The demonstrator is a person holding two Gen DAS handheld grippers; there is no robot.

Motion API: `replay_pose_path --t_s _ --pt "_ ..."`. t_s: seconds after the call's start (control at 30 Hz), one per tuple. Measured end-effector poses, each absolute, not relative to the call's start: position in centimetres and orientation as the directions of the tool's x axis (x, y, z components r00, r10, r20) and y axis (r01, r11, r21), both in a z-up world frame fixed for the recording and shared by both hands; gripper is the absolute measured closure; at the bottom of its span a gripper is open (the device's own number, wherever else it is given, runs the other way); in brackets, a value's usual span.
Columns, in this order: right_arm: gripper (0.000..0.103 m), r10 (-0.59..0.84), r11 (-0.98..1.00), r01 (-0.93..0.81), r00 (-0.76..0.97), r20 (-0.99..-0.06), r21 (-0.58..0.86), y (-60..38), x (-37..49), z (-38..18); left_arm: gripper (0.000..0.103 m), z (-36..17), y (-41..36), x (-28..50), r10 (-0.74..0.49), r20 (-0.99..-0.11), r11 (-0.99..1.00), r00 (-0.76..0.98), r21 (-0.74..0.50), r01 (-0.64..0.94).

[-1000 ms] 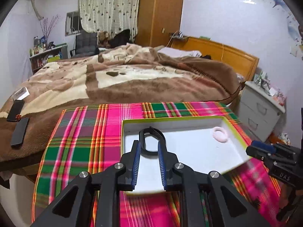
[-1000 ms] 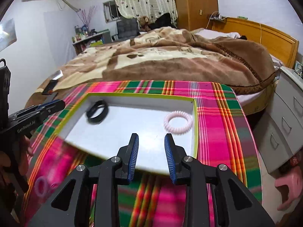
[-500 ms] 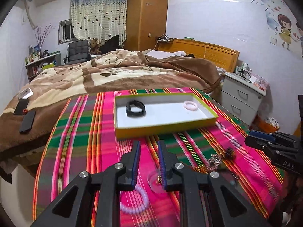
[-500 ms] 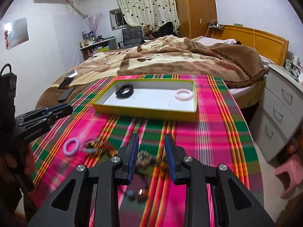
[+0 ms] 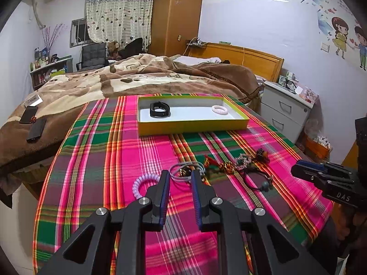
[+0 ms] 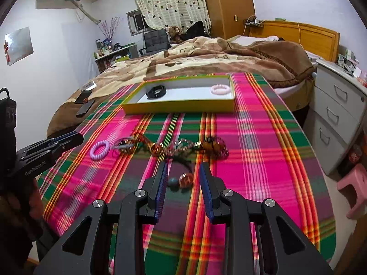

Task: Organize jewelry
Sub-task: 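Grasp the red tassel charm with the left tool while the right tool grasps the black cord necklace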

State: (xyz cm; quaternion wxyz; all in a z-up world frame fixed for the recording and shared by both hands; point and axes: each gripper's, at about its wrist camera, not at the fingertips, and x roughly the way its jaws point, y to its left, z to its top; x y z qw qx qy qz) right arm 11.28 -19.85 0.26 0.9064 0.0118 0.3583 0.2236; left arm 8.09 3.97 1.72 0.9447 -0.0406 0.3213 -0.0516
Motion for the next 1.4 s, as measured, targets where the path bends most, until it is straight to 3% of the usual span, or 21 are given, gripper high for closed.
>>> replay_pose_path --t_s 0.43,0.6,1.2,1.27,1.4 --pt "0.074 0.410 0.900 -0.395 0.613 -0.675 0.187 -19.0 12.4 -1.1 0.084 0.7 3.3 10.7 -0.149 -0.633 0.989 0.759 -0.113 0.100" --pt "0.074 0.403 0.899 -0.399 0.596 -0.695 0.180 -18.4 13.3 -1.8 0.075 0.7 2.2 12.5 -0.197 -0.638 0.980 0.745 -0.130 0.148" --pt "0.074 0.356 0.911 -0.383 0.545 -0.759 0.152 -17.6 15.4 -3.7 0.074 -2.2 -0.9 18.4 -0.249 -0.727 0.965 0.640 -0.132 0.226" --pt "0.078 0.353 0.910 -0.388 0.540 -0.764 0.146 -17.5 15.4 -3.8 0.074 -2.5 -1.0 18.5 -0.234 -0.736 0.968 0.635 -0.119 0.219" --pt "0.089 0.350 0.904 -0.407 0.534 -0.770 0.129 -17.0 15.2 -3.8 0.085 -2.9 -1.0 18.5 -0.233 -0.745 0.969 0.625 -0.124 0.214"
